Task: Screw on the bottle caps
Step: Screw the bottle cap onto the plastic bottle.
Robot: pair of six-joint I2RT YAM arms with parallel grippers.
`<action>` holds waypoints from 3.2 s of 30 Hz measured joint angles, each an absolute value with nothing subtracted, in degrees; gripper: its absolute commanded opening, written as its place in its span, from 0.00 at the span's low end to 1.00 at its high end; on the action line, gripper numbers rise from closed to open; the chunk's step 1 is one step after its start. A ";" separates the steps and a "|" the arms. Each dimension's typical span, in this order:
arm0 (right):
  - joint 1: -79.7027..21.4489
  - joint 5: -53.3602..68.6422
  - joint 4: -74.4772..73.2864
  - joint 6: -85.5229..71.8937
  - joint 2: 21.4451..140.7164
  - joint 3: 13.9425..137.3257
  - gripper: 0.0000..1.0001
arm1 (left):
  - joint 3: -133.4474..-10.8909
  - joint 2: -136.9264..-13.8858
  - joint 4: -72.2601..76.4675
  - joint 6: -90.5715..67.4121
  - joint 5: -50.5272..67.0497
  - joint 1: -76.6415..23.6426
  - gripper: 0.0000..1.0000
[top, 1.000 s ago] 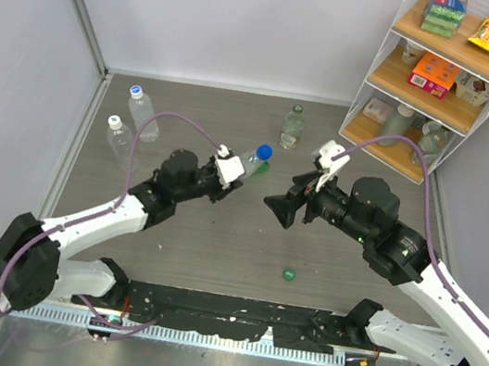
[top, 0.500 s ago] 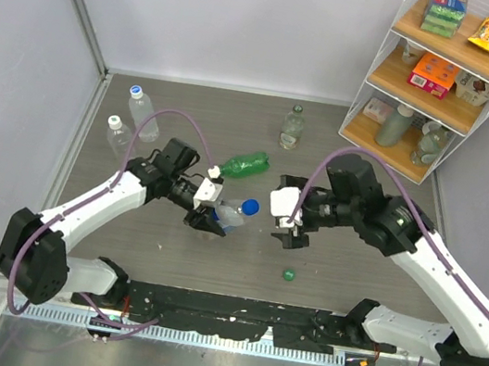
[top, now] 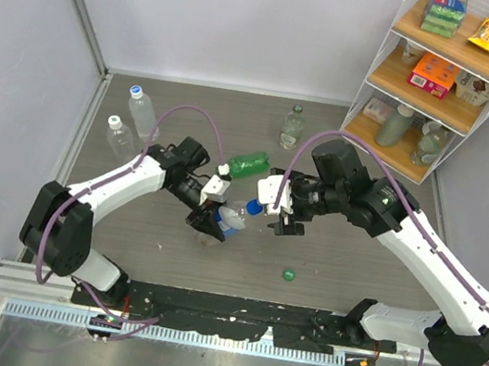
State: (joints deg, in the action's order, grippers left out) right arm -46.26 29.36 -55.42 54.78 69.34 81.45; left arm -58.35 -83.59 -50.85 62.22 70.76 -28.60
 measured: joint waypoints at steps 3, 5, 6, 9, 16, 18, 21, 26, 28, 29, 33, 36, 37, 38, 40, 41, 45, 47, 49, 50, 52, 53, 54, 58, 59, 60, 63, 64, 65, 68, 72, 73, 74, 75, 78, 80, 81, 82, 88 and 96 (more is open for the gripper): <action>-46.26 29.76 -55.42 54.76 69.36 81.60 0.73 | -59.13 -84.58 -51.48 61.84 70.43 -29.30 0.02; -46.26 30.24 -55.59 54.76 69.45 82.06 0.71 | -59.31 -85.01 -51.48 61.78 70.37 -29.76 0.02; -46.26 30.57 -55.64 54.78 69.54 82.43 0.69 | -59.33 -85.12 -51.51 61.84 70.37 -30.00 0.02; -46.26 31.33 -56.03 55.00 70.41 83.72 0.67 | -59.33 -85.12 -51.44 61.76 70.39 -30.33 0.02; -46.26 32.86 -58.96 55.75 73.56 85.08 0.64 | -59.33 -85.36 -51.20 60.69 70.57 -30.37 0.02; -46.26 33.26 -59.61 55.83 74.30 85.43 0.64 | -59.35 -85.76 -51.09 60.31 70.57 -30.41 0.02; -46.26 33.80 -60.05 56.01 74.81 85.93 0.62 | -59.35 -86.43 -50.70 59.64 70.54 -30.50 0.02; -46.26 34.22 -60.20 56.01 74.96 86.43 0.57 | -59.35 -86.89 -49.28 57.78 70.54 -30.52 0.02; -46.26 34.20 -60.34 56.03 75.02 86.61 0.51 | -59.33 -86.89 -48.53 57.19 70.48 -30.55 0.02; -46.26 34.17 -60.34 56.10 75.02 86.61 0.45 | -59.33 -86.89 -48.16 56.93 70.30 -30.55 0.02; -46.00 34.00 -60.82 56.36 75.61 87.42 0.22 | -59.33 -86.89 -47.37 55.92 69.73 -30.89 0.02; -45.91 33.76 -62.24 56.34 76.69 88.60 0.12 | -59.33 -86.89 -47.35 55.64 69.34 -30.94 0.01; -45.89 33.71 -62.46 56.36 76.95 88.84 0.07 | -59.33 -86.89 -47.33 55.57 69.21 -30.94 0.01; -45.89 33.58 -62.70 56.34 77.19 89.01 0.06 | -59.33 -86.89 -47.35 55.46 69.01 -30.96 0.00; -45.89 33.26 -62.92 56.16 77.41 89.17 0.01 | -59.20 -86.65 -46.85 54.54 68.53 -30.96 0.00; -45.87 33.04 -62.96 55.94 77.41 89.14 0.01 | -58.81 -86.15 -45.47 52.90 67.99 -30.96 0.00; -45.52 32.18 -62.61 54.70 77.38 88.82 0.01 | -54.00 -80.01 -33.74 41.76 61.14 -32.36 0.00; -45.28 31.81 -62.00 53.52 76.93 87.72 0.01 | -51.53 -75.55 -29.50 37.32 53.91 -34.20 0.00; -45.10 31.62 -60.99 51.83 75.94 86.08 0.01 | -49.76 -71.96 -27.40 34.30 48.10 -35.99 0.00; -45.10 31.59 -59.99 50.50 75.20 85.03 0.01 | -48.82 -70.24 -26.37 32.80 45.63 -36.67 0.00; -45.10 31.48 -57.39 47.59 73.78 83.20 0.01 | -46.81 -67.37 -23.70 29.89 42.00 -37.65 0.01; -45.10 31.18 -55.00 45.52 72.77 81.69 0.01 | -45.71 -66.04 -22.04 28.47 40.07 -38.24 0.01; -45.10 30.72 -52.90 43.18 71.75 80.18 0.01 | -44.49 -64.77 -20.03 27.11 37.41 -38.98 0.00; -45.06 28.51 -46.54 34.61 67.90 74.85 0.01 | -41.91 -62.19 -15.35 24.56 27.86 -42.63 0.00; -44.97 27.83 -45.43 32.47 67.24 74.02 0.01 | -41.56 -61.93 -14.09 24.29 24.38 -44.16 0.00; -44.91 27.22 -44.53 30.24 66.78 73.49 0.01 | -41.39 -61.84 -13.32 24.14 22.15 -45.12 0.00; -44.82 25.91 -42.59 24.23 66.81 73.34 0.01 | -39.44 -61.08 -8.80 24.14 12.62 -49.06 0.00; -44.82 25.61 -42.26 22.70 66.98 73.34 0.01 | -38.41 -60.69 -7.09 24.12 9.63 -50.30 0.00; -44.82 25.30 -41.89 20.97 67.20 73.34 0.01 | -37.36 -60.23 -5.48 24.14 6.79 -51.42 0.00; -44.82 24.43 -40.42 16.32 67.57 72.84 0.01 | -34.39 -59.05 -0.82 24.21 -0.08 -53.87 0.00; -44.75 22.50 -38.52 10.59 67.02 71.42 0.01 | -32.95 -58.98 2.22 25.21 -7.81 -56.95 0.00; -44.75 21.74 -38.13 8.71 66.67 71.07 0.01 | -32.73 -59.18 3.20 26.09 -10.50 -58.00 0.00; -44.75 20.75 -37.71 6.87 66.26 70.67 0.01 | -32.34 -59.57 4.78 27.29 -13.72 -59.40 0.00; -44.75 20.16 -37.54 5.26 65.91 70.35 0.01 | -31.97 -60.14 6.52 28.38 -16.45 -60.55 0.00; -44.77 16.58 -36.16 -1.63 64.51 68.45 0.01 | -30.72 -62.78 13.15 31.53 -23.53 -63.40 0.00; -44.77 13.96 -34.70 -6.72 63.55 66.89 0.01 | -30.06 -64.97 17.69 33.19 -27.40 -64.64 0.00; -44.77 12.78 -33.85 -9.21 63.16 66.22 0.01 | -29.80 -66.17 20.05 33.80 -28.99 -65.04 0.00; -44.77 11.29 -32.75 -12.08 62.81 65.49 0.01 | -29.58 -67.35 22.22 34.46 -30.48 -65.30 0.00; -44.45 2.33 -25.50 -25.85 61.56 62.13 0.01 | -29.41 -77.76 40.01 39.75 -41.01 -66.67 0.00; -43.75 -9.80 -21.80 -37.19 61.39 59.33 0.01 | -33.30 -92.97 60.49 48.10 -52.84 -68.31 0.00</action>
